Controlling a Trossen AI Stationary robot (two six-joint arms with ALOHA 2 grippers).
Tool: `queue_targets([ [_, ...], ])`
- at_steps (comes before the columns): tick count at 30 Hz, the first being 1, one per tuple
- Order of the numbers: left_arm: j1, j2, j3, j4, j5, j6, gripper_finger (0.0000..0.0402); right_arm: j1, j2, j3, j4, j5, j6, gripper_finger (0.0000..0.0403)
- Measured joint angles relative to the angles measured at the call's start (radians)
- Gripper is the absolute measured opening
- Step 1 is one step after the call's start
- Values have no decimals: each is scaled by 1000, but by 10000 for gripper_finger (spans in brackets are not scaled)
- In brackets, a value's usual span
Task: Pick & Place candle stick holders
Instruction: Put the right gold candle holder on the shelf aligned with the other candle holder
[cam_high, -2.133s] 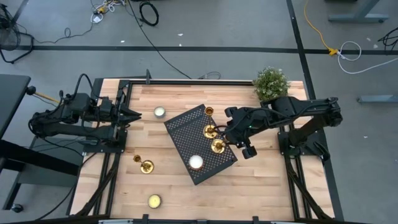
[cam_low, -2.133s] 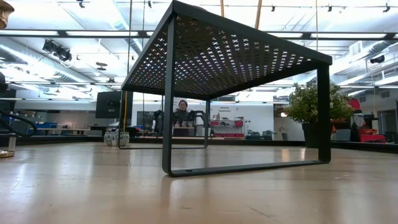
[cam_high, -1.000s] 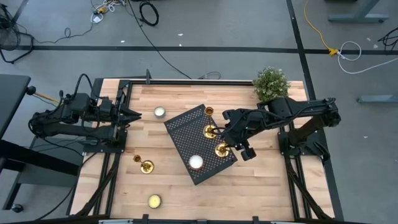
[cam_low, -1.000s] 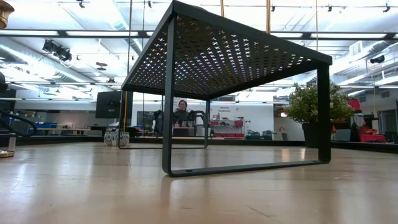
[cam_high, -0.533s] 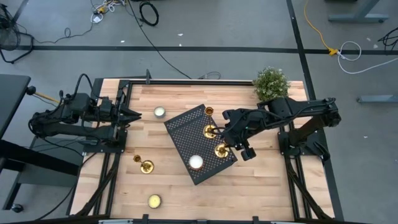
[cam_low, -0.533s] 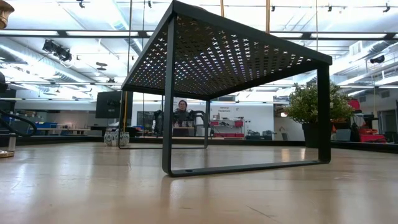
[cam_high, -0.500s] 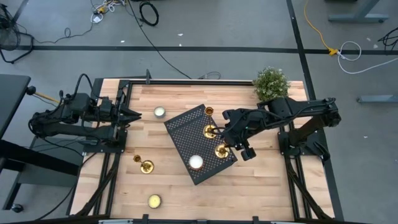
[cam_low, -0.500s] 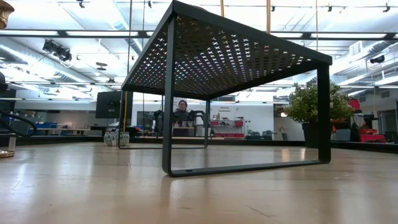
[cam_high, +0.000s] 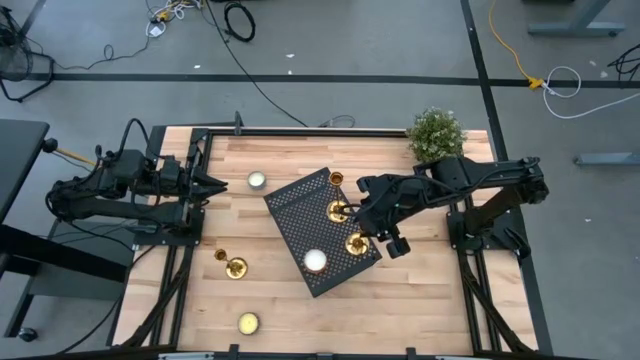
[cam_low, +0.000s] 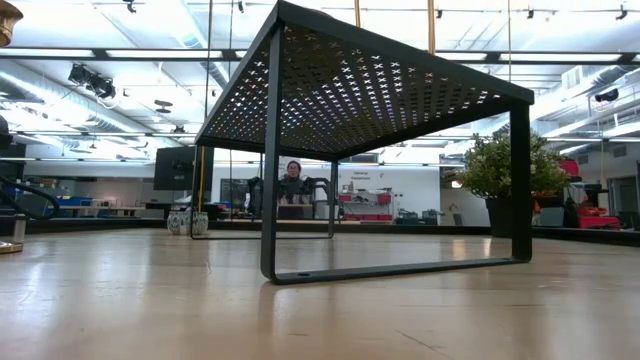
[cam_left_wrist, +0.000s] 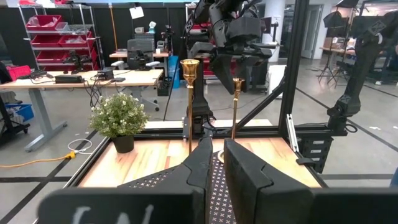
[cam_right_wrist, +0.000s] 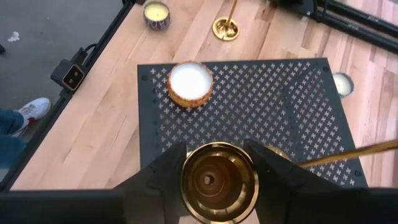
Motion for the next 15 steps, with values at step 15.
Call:
queue_targets([
  [15,0,0,0,0,0,0,46,0,0,-12,16,1,0,163],
])
